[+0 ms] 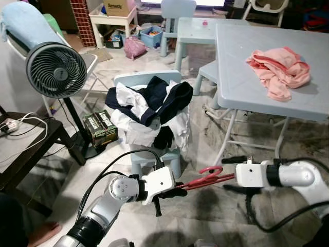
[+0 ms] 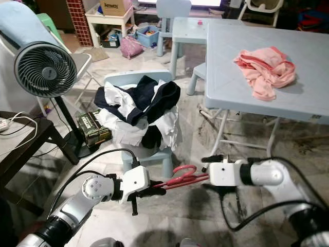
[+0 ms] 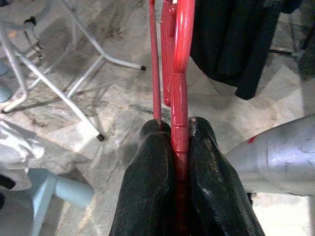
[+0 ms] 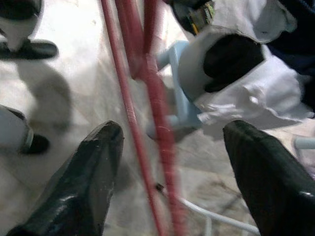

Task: Hang hanger

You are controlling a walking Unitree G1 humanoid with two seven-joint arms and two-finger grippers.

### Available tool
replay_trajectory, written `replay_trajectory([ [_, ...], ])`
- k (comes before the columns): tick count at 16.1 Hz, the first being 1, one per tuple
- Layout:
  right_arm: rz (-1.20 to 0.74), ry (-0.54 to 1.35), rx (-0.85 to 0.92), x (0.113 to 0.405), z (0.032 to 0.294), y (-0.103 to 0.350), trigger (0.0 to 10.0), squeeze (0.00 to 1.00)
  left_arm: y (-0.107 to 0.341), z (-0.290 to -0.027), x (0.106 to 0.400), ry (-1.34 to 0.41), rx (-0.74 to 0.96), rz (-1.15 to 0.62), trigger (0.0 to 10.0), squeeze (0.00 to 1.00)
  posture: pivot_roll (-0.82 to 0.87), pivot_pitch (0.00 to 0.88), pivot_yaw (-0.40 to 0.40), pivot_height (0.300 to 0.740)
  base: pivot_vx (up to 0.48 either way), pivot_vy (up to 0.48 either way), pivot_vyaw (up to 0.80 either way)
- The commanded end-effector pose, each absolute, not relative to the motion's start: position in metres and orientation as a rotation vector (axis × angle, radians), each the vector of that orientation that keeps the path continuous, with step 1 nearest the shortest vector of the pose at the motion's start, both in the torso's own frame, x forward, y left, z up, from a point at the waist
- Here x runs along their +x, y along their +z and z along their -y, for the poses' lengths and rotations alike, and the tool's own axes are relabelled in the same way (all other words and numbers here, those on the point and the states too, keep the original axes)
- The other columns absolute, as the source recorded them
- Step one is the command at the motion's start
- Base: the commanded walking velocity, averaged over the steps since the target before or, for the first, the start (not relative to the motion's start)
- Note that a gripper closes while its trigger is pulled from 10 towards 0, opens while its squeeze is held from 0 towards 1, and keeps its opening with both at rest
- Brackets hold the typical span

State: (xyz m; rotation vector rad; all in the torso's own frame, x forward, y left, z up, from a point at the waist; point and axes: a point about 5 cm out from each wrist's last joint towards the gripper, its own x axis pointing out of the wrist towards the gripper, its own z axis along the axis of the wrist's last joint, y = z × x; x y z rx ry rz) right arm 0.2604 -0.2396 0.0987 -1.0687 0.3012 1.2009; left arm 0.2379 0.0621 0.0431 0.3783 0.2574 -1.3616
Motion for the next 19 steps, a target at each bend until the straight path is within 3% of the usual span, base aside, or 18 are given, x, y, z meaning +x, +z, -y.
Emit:
replay_trajectory([
  [1, -0.292, 1.215, -1.119, 0.263, 0.24, 0.101, 0.0, 0.0, 0.049, -0.059, 0.24, -1.373, 0.386, -0.239, 10.0, 0.0, -0.09, 0.0, -0.001, 0.74, 0.0, 0.0, 0.0],
  [6, -0.302, 1.23, -1.187, 0.278, 0.243, 0.11, 0.0, 0.0, 0.051, -0.058, 0.239, -1.384, 0.393, -0.239, 10.0, 0.0, -0.08, 0.0, -0.001, 0.74, 0.0, 0.0, 0.0],
  [14, -0.48, 1.374, -1.144, 0.256, 0.266, 0.101, 0.0, 0.0, 0.052, -0.057, 0.239, -1.387, 0.391, -0.246, 10.0, 0.0, -0.09, 0.0, 0.0, 0.74, 0.0, 0.0, 0.0],
  [19, -0.47, 1.366, -1.109, 0.256, 0.264, 0.098, 0.0, 0.0, 0.052, -0.057, 0.239, -1.383, 0.388, -0.246, 10.0, 0.0, -0.09, 0.0, 0.0, 0.74, 0.0, 0.0, 0.0],
])
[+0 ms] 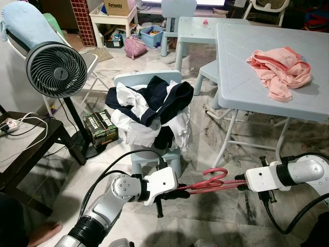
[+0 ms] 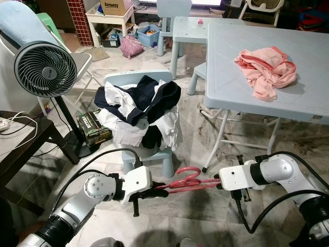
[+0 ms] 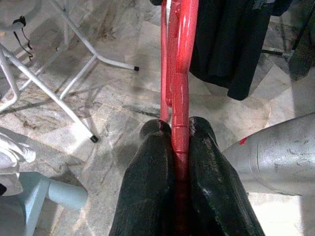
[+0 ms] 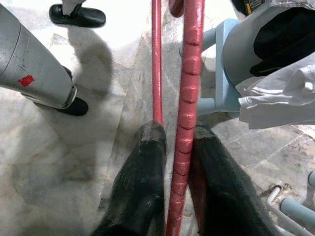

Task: Hang hanger

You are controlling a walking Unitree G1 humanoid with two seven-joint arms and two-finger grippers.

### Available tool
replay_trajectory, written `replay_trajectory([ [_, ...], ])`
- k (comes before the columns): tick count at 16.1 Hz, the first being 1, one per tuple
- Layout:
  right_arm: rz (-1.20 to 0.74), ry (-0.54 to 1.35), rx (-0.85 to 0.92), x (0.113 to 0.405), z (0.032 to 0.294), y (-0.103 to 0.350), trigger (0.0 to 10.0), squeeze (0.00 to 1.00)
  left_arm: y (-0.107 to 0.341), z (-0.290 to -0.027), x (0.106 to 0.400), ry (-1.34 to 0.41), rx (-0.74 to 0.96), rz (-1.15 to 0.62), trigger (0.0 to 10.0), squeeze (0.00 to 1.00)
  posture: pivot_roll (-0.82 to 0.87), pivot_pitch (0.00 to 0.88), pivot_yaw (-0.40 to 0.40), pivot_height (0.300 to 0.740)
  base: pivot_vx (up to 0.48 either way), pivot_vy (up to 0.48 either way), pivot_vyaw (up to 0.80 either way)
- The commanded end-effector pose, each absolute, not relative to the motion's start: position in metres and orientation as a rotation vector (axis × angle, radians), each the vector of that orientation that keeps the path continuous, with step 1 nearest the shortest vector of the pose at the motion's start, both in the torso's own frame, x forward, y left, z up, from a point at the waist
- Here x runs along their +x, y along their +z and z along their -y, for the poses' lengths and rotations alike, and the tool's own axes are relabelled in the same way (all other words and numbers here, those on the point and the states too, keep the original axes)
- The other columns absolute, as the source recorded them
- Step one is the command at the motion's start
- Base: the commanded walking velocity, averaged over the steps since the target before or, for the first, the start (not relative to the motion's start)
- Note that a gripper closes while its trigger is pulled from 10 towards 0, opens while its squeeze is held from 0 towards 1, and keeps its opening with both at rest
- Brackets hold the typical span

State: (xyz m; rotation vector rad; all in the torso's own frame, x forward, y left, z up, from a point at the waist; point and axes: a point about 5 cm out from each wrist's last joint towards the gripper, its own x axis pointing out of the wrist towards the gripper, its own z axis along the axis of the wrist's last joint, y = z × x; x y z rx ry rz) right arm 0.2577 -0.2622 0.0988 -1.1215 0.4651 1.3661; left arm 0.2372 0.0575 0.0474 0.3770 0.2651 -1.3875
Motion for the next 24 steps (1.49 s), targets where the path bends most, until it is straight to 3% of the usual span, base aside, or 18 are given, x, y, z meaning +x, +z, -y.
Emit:
replay_trajectory([
  [1, -0.468, 1.366, -1.1, 0.256, 0.263, 0.097, 0.0, 0.0, 0.052, -0.057, 0.239, -1.382, 0.388, -0.246, 10.0, 0.0, -0.09, 0.0, 0.0, 0.74, 0.0, 0.0, 0.0],
  [6, -0.472, 1.346, -1.085, 0.254, 0.265, 0.094, 0.0, 0.0, 0.051, -0.056, 0.24, -1.374, 0.379, -0.253, 10.0, 0.0, -0.09, 0.0, 0.0, 0.74, 0.0, 0.0, 0.0],
  [7, -0.473, 1.344, -1.083, 0.253, 0.266, 0.094, 0.0, 0.0, 0.051, -0.057, 0.242, -1.364, 0.37, -0.255, 10.0, 0.28, -0.09, 0.0, 0.0, 0.74, 0.0, 0.0, 0.0],
  [8, -0.476, 1.34, -1.08, 0.253, 0.267, 0.094, 0.0, 0.0, 0.051, -0.057, 0.244, -1.351, 0.345, -0.269, 10.0, 1.0, -0.09, 0.0, 0.0, 0.74, 0.0, 0.0, 0.0],
  [14, -0.516, 1.205, -1.234, 0.272, 0.276, 0.096, 0.0, 0.0, 0.069, -0.057, 0.254, -1.298, 0.39, -0.173, 10.0, 1.0, -0.09, 0.0, -0.002, 0.74, 0.0, 0.0, 0.0],
  [19, -0.668, 1.171, -1.196, 0.265, 0.286, 0.075, 0.0, 0.0, 0.095, -0.085, 0.245, -1.223, 0.423, -0.129, 10.0, 1.0, -0.1, 0.0, 0.002, 0.74, 0.0, 0.0, 0.0],
  [21, -0.65, 1.063, -1.043, 0.26, 0.28, 0.06, 0.0, 0.0, 0.093, -0.103, 0.243, -1.006, 0.332, -0.12, 10.0, 1.0, -0.07, 0.0, 0.004, 0.74, 0.0, 0.0, 0.0],
  [23, -0.587, 0.763, -0.579, 0.252, 0.267, 0.043, 0.0, 0.0, 0.098, -0.12, 0.247, -0.663, 0.251, -0.069, 10.0, 1.0, -0.04, 0.0, -0.015, 0.74, 0.0, 0.0, 0.0],
  [24, -0.573, 0.716, -0.527, 0.251, 0.265, 0.042, 0.0, 0.0, 0.099, -0.123, 0.247, -0.621, 0.24, -0.061, 10.0, 1.0, -0.04, 0.0, -0.009, 0.74, 0.0, 0.0, 0.0],
])
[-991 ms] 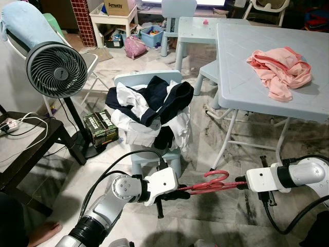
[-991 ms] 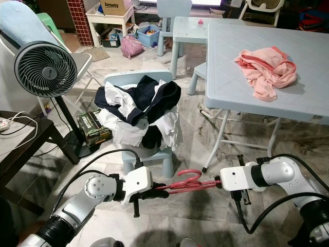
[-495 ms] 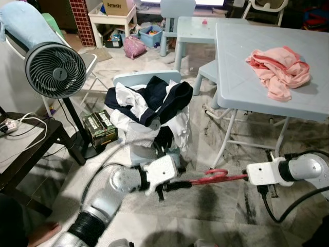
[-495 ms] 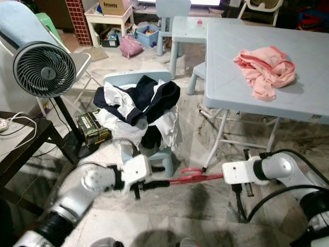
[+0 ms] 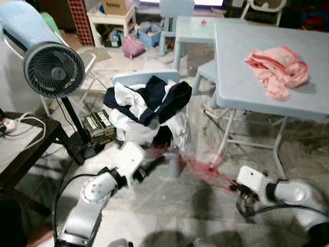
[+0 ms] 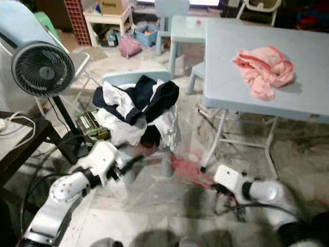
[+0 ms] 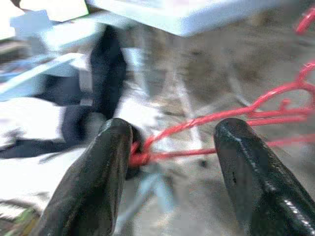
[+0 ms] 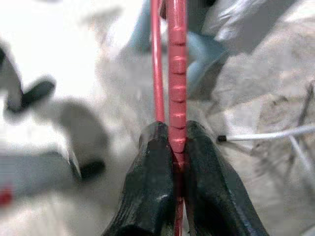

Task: Hang hanger

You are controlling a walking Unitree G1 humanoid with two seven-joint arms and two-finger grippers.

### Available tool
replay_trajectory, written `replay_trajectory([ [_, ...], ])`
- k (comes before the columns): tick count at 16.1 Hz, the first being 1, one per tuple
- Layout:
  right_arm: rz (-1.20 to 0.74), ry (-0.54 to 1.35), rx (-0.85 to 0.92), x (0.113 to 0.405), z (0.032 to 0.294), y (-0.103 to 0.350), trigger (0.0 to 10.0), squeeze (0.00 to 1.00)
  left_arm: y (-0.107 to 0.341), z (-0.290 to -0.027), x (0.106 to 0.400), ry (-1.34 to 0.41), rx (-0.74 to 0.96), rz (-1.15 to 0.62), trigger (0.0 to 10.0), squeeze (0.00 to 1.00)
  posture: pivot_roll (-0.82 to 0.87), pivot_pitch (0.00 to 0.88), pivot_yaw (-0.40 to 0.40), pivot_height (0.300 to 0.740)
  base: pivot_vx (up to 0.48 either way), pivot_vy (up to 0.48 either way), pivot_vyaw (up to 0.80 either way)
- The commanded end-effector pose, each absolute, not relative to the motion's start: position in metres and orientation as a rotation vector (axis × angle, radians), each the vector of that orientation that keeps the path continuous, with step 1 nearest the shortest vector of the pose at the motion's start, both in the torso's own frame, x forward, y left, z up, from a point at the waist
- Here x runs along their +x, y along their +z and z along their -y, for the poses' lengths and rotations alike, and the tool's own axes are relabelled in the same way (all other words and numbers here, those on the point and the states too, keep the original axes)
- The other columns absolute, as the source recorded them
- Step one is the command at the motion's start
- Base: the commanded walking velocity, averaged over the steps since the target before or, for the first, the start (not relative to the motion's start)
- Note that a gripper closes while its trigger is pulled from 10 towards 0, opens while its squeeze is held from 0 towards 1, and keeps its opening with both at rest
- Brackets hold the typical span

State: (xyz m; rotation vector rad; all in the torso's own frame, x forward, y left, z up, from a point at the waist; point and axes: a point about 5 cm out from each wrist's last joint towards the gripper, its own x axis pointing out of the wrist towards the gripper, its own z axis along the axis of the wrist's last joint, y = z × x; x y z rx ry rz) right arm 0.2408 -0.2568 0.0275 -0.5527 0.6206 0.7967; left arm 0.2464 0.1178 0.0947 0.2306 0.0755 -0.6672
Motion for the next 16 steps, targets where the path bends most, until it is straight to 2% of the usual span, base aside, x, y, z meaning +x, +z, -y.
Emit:
replay_trajectory([
  [1, -0.565, 0.688, -0.499, 0.25, 0.264, 0.041, 0.0, 0.0, 0.1, -0.124, 0.247, -0.595, 0.235, -0.056, 10.0, 1.0, -0.04, 0.0, -0.009, 0.74, 0.0, 0.0, 0.0],
  [3, -0.483, 0.492, -0.348, 0.244, 0.255, 0.04, 0.0, 0.0, 0.1, -0.133, 0.246, -0.418, 0.151, -0.059, 10.0, 1.0, -0.05, 0.0, 0.007, 0.74, 0.0, 0.0, 0.0],
  [6, -0.453, 0.223, -0.212, 0.245, 0.254, 0.044, 0.0, 0.0, 0.099, -0.132, 0.247, -0.389, 0.151, -0.058, 10.0, 1.0, -0.05, 0.0, 0.009, 0.74, 0.0, 0.0, 0.0],
  [9, -0.395, 0.057, -0.123, 0.25, 0.251, 0.055, 0.0, 0.0, 0.099, -0.139, 0.253, -0.273, 0.114, -0.072, 10.0, 1.0, -0.05, 0.0, 0.002, 0.74, 0.0, 0.0, 0.0],
  [10, -0.368, -0.013, -0.073, 0.249, 0.249, 0.059, 0.0, 0.0, 0.095, -0.14, 0.252, -0.244, 0.098, -0.096, 10.0, 0.0, -0.05, 0.0, -0.005, 0.74, 0.0, 0.0, 0.0],
  [11, -0.345, -0.057, -0.068, 0.247, 0.249, 0.062, 1.2, 0.0, 0.095, -0.138, 0.25, -0.268, 0.071, -0.104, 10.0, 0.0, -0.04, 0.0, -0.008, 0.74, 0.0, 0.0, 0.0],
  [12, -0.33, -0.09, -0.069, 0.243, 0.249, 0.064, 4.5, 0.0, 0.097, -0.135, 0.25, -0.27, 0.068, -0.093, 10.0, 0.0, -0.04, 0.0, -0.009, 0.74, 0.0, 0.0, 0.0],
  [13, -0.33, -0.096, -0.069, 0.243, 0.249, 0.065, 10.0, 0.0, 0.097, -0.135, 0.251, -0.269, 0.067, -0.091, 10.0, 0.0, -0.04, 0.0, -0.009, 0.74, 0.0, 0.0, 0.0],
  [16, -0.381, -0.149, -0.055, 0.239, 0.246, 0.06, 10.0, 0.0, 0.096, -0.128, 0.252, -0.303, 0.026, -0.117, 10.0, 0.0, -0.05, 0.0, -0.005, 0.74, 0.0, 0.133, -0.2],
])
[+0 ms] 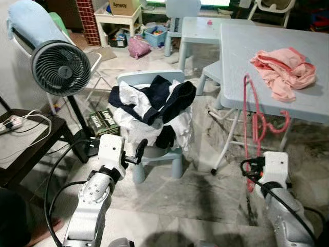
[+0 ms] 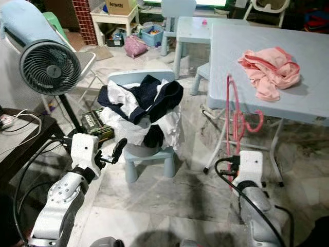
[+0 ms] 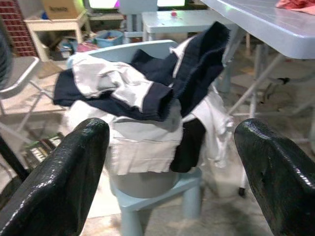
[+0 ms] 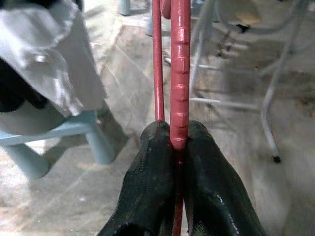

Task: Hang hanger

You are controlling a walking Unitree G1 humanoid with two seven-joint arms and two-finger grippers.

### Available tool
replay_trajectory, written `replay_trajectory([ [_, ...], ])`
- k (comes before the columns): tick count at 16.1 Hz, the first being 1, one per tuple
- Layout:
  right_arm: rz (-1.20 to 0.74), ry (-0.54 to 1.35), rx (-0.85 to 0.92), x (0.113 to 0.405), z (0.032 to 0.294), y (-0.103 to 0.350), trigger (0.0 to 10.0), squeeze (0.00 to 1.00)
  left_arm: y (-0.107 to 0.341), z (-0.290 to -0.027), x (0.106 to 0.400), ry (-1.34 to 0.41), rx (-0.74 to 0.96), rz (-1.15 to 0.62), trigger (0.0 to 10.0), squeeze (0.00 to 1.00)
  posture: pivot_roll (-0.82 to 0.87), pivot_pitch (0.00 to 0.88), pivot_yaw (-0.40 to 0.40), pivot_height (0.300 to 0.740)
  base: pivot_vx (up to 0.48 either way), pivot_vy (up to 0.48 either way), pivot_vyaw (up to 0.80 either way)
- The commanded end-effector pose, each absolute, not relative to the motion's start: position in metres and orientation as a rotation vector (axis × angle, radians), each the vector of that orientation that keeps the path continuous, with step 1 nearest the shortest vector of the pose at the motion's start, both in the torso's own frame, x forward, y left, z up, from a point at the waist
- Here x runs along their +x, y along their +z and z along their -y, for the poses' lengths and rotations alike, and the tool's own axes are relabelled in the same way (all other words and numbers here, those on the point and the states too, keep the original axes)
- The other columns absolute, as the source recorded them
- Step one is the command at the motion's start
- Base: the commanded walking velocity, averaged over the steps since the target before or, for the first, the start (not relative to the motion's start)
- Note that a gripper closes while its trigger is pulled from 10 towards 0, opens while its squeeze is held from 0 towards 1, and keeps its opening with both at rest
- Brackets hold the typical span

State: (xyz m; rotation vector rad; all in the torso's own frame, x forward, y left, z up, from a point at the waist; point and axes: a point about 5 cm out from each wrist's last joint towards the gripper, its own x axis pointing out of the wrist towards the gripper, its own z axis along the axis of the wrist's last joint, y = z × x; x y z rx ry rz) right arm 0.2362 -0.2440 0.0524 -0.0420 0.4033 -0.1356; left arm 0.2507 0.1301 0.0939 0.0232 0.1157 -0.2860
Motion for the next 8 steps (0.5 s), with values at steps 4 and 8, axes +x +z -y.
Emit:
replay_trajectory([
  [4, -0.365, -0.16, -0.052, 0.2447, 0.2461, 0.0644, 10.0, 0.0, 0.0972, -0.1268, 0.2531, -0.323, 0.004, -0.116, 10.0, 0.0, -0.05, 0.0, -0.009, 0.74, 0.0, 0.47, -0.8],
  [8, -0.353, -0.196, -0.052, 0.2477, 0.2487, 0.0661, 10.0, 0.0, 0.0992, -0.1259, 0.2564, -0.342, -0.003, -0.111, 10.0, 0.0, -0.05, 0.0, -0.004, 0.74, 0.0, 0.48, -0.8],
])
